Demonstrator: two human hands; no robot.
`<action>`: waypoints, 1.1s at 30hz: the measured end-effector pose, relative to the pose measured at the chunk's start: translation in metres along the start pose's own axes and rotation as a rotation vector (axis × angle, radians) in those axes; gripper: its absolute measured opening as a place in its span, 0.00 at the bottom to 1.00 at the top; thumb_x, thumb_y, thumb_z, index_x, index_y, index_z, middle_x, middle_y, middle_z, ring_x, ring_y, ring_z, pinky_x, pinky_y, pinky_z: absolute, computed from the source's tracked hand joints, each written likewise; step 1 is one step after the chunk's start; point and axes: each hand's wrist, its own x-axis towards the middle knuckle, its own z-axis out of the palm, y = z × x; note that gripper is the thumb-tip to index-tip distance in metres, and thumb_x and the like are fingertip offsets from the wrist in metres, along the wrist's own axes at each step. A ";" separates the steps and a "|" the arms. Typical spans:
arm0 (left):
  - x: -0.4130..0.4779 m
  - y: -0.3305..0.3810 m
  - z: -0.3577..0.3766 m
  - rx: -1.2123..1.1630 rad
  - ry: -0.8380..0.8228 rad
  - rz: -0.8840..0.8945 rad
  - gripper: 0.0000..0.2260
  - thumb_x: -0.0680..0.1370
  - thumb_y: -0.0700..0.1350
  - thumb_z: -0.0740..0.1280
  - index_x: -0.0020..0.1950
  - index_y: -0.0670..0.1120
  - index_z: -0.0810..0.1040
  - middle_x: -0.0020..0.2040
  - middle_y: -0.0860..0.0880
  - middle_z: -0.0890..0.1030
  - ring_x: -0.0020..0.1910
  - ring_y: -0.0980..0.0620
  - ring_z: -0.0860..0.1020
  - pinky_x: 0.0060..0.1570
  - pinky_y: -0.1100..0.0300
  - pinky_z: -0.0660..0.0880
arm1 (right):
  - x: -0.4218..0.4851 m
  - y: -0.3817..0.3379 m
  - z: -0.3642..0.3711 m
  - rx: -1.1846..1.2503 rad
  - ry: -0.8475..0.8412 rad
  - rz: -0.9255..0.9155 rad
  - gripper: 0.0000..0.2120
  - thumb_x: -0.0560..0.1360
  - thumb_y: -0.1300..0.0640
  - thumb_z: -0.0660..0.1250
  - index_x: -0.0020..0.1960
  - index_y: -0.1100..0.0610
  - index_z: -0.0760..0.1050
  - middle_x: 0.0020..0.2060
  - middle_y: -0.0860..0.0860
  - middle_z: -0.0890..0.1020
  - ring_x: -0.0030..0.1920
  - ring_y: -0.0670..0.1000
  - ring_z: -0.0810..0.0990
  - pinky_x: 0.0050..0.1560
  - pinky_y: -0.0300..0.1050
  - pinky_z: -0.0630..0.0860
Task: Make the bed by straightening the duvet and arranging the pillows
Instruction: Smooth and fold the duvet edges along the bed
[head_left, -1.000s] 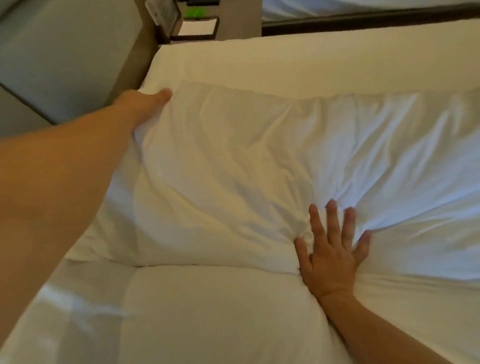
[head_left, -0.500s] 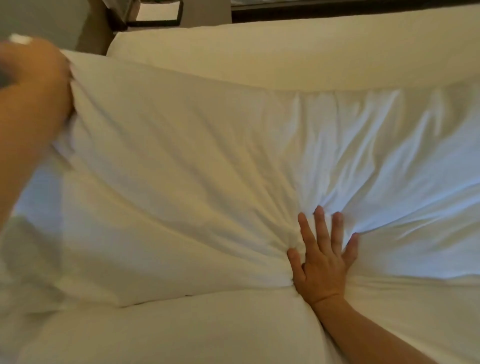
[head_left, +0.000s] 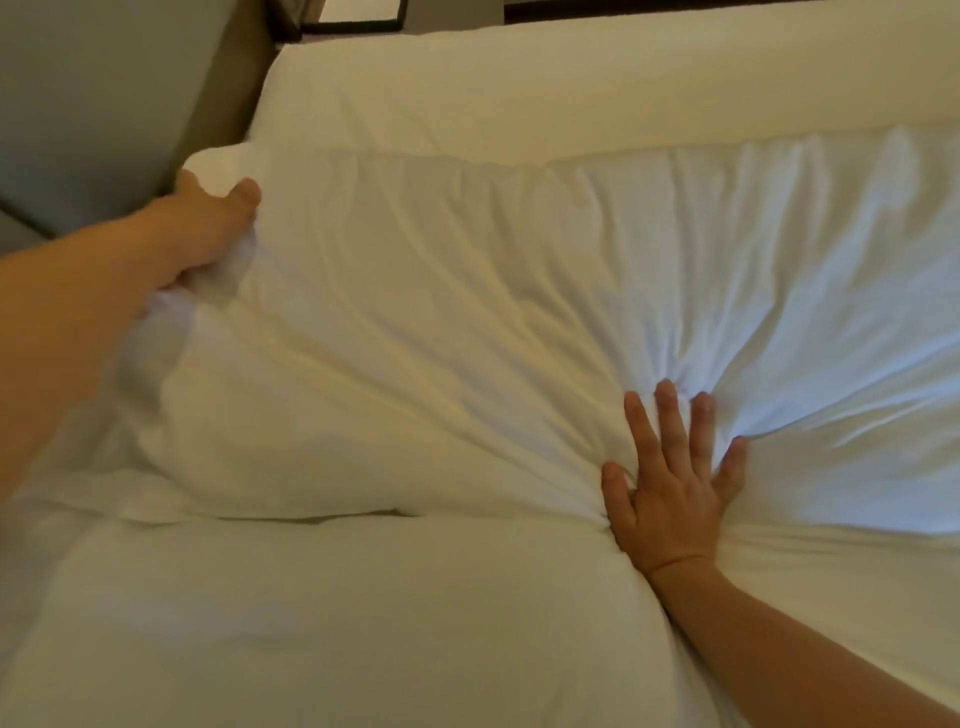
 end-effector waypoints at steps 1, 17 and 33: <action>-0.015 -0.007 -0.006 0.058 -0.014 0.009 0.45 0.79 0.73 0.53 0.84 0.45 0.46 0.80 0.33 0.62 0.72 0.29 0.69 0.68 0.38 0.70 | 0.000 0.001 0.001 0.001 -0.011 0.004 0.33 0.79 0.39 0.52 0.83 0.43 0.53 0.84 0.50 0.58 0.84 0.60 0.52 0.76 0.73 0.47; -0.227 -0.129 0.016 -0.216 0.012 -0.352 0.57 0.69 0.83 0.48 0.83 0.39 0.55 0.79 0.37 0.65 0.75 0.35 0.68 0.73 0.42 0.65 | 0.000 -0.012 -0.024 0.053 -0.146 0.069 0.32 0.79 0.40 0.50 0.83 0.43 0.55 0.84 0.48 0.55 0.84 0.57 0.48 0.77 0.74 0.45; -0.195 -0.161 0.048 -0.732 -0.015 -0.299 0.39 0.77 0.59 0.73 0.79 0.37 0.65 0.76 0.39 0.71 0.72 0.40 0.73 0.66 0.52 0.71 | -0.028 -0.020 -0.108 0.177 -0.585 0.044 0.31 0.80 0.28 0.48 0.80 0.28 0.40 0.84 0.39 0.42 0.84 0.49 0.40 0.78 0.69 0.39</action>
